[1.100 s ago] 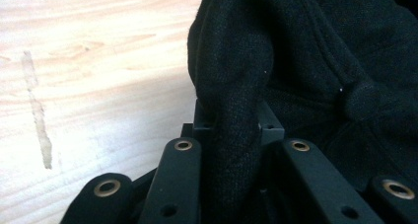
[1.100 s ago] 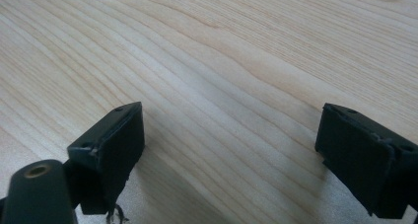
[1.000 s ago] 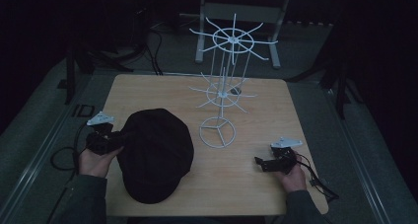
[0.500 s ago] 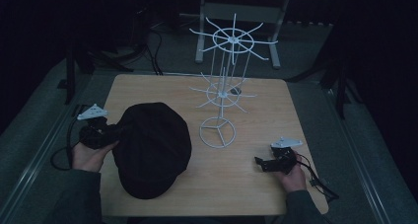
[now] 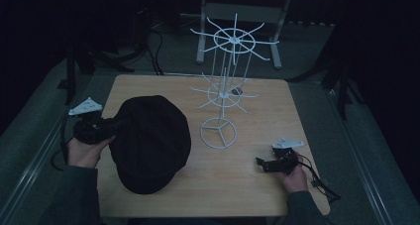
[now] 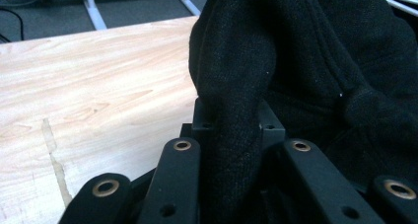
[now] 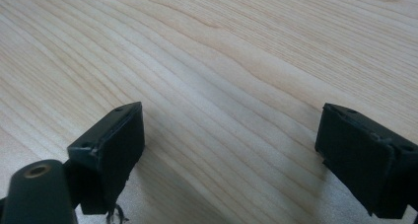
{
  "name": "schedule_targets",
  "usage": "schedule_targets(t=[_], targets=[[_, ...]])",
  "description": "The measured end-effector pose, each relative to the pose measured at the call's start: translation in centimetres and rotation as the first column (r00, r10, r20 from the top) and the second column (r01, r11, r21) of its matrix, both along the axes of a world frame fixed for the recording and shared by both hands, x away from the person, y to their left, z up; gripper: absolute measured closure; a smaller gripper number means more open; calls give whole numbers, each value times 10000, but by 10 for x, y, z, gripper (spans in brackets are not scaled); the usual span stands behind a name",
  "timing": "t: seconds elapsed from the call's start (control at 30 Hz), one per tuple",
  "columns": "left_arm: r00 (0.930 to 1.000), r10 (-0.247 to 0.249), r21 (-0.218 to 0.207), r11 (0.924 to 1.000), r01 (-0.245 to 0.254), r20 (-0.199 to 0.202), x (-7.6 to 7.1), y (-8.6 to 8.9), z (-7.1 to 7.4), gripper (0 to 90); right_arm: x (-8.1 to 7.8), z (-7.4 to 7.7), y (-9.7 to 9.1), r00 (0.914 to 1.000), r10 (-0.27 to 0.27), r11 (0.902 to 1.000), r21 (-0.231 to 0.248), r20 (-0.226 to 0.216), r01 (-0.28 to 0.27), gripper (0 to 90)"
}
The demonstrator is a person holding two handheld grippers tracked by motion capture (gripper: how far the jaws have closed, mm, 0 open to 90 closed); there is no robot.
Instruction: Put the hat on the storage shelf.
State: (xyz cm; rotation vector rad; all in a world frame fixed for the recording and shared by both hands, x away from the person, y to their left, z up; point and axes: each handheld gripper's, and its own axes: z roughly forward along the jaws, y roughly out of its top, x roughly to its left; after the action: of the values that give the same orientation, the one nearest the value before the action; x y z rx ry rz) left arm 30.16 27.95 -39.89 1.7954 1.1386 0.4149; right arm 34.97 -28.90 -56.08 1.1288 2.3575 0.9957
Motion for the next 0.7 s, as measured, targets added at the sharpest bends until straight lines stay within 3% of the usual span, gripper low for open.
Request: schedule_targets(t=[0.43,0.7], targets=[[9990,-131,-477,9987,152,439,4,-3,17,779,0,0,0,10000,21,10000,-20,18,-21,113],[9977,-237,-441,9987,265,634,5,-4,26,778,0,0,0,10000,12,10000,-14,8,-12,112]])
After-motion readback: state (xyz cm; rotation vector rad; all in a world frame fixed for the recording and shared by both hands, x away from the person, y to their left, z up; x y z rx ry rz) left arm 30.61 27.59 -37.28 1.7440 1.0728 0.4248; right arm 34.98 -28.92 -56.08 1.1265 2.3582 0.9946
